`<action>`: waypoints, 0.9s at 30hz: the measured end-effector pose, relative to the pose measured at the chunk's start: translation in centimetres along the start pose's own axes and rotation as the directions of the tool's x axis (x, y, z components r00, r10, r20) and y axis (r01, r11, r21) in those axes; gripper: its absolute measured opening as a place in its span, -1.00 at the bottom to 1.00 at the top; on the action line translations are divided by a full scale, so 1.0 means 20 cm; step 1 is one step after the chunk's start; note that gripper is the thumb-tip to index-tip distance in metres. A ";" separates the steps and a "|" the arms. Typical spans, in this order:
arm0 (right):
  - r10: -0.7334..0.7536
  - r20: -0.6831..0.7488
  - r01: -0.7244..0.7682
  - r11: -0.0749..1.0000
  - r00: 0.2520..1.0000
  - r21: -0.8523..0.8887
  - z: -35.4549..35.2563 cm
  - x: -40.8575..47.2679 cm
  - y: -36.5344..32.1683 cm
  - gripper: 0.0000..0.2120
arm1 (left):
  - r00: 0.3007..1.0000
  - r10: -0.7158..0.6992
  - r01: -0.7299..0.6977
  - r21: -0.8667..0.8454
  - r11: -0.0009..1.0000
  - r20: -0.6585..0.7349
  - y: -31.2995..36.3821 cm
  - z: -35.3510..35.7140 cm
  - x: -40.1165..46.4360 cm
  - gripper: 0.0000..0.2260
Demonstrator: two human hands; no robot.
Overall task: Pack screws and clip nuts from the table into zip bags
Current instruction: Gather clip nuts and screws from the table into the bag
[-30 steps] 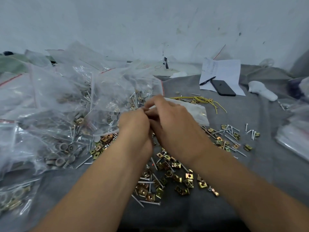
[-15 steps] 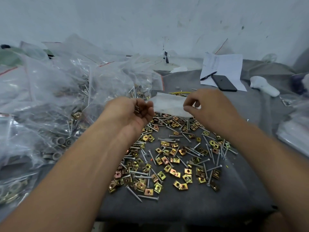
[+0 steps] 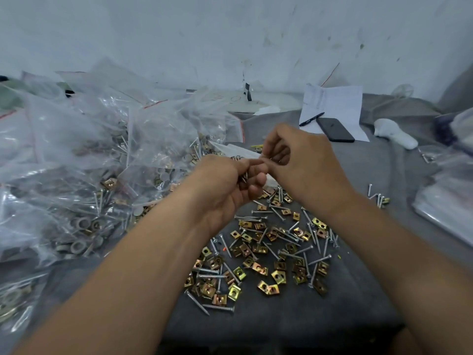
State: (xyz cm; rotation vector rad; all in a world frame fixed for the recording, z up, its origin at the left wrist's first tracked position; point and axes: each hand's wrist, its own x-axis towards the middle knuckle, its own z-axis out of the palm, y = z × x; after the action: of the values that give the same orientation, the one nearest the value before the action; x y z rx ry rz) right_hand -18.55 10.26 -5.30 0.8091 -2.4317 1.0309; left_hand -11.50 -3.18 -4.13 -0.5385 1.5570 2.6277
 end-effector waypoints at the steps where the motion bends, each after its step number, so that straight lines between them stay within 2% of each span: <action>1: -0.017 -0.024 0.017 1.000 1.000 0.012 0.00 0.00 -0.01 -0.82 | 0.999 0.031 -0.031 0.003 1.000 -0.020 0.00 0.00 0.00 -0.78; 5: -0.069 -0.067 0.072 0.996 0.995 0.048 -0.02 -0.02 -0.04 -0.80 | 0.997 0.060 -0.060 0.011 0.998 -0.044 0.01 -0.02 0.02 -0.83; 9: -0.111 0.003 0.110 0.985 0.994 0.130 -0.04 -0.03 -0.08 -0.81 | 1.000 -0.002 0.002 0.111 0.994 0.002 0.04 -0.05 0.02 -0.78; 14: -0.029 0.070 0.003 0.938 0.997 0.346 -0.07 -0.05 -0.08 -0.80 | 1.000 0.012 -0.012 0.172 0.985 0.000 0.08 -0.08 0.03 -0.86; 21: 0.082 -0.027 -0.069 0.947 0.996 0.315 -0.07 -0.05 -0.09 -0.80 | 0.994 -0.037 0.026 0.100 0.995 0.104 0.12 -0.09 0.01 -0.77; 24: 0.106 -0.027 -0.093 0.948 0.994 0.306 -0.08 -0.05 -0.09 -0.81 | 0.997 0.013 -0.027 0.164 0.986 0.081 0.11 -0.11 -0.01 -0.62; 27: 0.120 -0.086 -0.093 0.961 0.989 0.261 -0.07 -0.04 -0.07 -0.82 | 0.983 0.181 -0.177 0.296 0.939 0.012 0.09 -0.10 -0.02 -0.70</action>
State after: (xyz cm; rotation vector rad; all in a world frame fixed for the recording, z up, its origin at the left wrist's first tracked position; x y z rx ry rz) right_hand -16.90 10.74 -4.10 0.6911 -2.3076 1.4142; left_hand -11.00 -5.79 -3.31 -0.4140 2.0471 2.4399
